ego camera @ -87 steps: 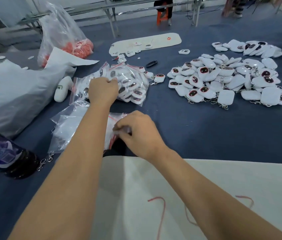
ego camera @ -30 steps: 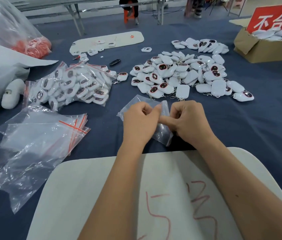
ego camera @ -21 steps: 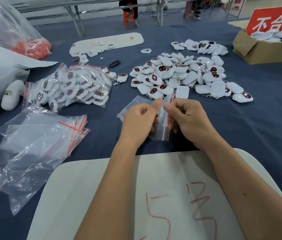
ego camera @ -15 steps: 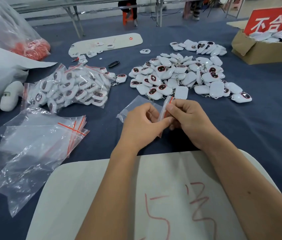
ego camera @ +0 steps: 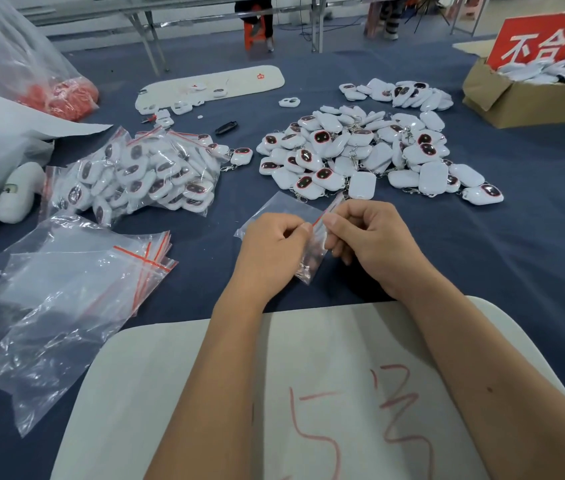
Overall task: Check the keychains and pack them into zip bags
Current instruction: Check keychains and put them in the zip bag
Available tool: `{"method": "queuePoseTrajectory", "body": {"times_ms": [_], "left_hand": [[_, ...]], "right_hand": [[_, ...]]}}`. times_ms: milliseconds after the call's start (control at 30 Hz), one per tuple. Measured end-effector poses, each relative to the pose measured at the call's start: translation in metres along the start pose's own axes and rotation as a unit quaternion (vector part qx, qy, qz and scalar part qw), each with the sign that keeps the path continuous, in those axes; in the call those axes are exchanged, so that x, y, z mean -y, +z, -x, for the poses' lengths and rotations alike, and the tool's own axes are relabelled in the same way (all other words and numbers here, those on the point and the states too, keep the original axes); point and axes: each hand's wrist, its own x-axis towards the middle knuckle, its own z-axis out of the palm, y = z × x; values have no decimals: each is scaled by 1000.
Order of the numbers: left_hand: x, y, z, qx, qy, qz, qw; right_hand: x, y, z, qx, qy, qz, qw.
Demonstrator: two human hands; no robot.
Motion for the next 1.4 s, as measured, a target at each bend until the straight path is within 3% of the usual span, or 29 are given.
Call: {"method": "queuePoseTrajectory", "body": {"times_ms": [200,333,433,600,700,767,867,1000,1067,1100,1167,1267,1400], "left_hand": [[2,-1,-1,-117,-1,-24,993],[-7,5,4,-38,-6,-30,999],[-15,14,4,-9,5,-117,993],[-15,17,2,-141,6,-88,986],[-16,14,2,-161,25,-63,985],[-16,3,3,-181,45,-63,981],[-15,-19,1,-257,60,-73,962],[-28,-28,8,-322,100,-114,935],[-35,-33,8,-338,85,-150,925],[-37,-34,8,-342,63,-170,922],[-39,-30,6,-317,4,-217,923],[-33,-4,7,-221,-52,-206,952],[-26,18,5,-171,-32,-99,980]], "right_hand": [[-1,-3,0,-15,29,6,999],[0,5,0,-47,14,38,998],[-1,8,-1,-42,-21,82,995],[-3,8,-1,-32,-44,91,994],[-3,11,0,-20,-47,103,993],[-3,7,-2,-64,-48,136,987],[-3,1,-7,-115,-42,165,979],[1,11,-8,-75,-71,104,989],[0,8,-14,-146,-118,226,956],[-1,3,-18,-167,-130,334,919],[-5,-5,-27,-104,-88,479,867],[-11,-8,-32,-64,-51,490,868],[-12,-15,-27,-169,-80,418,889]]}}
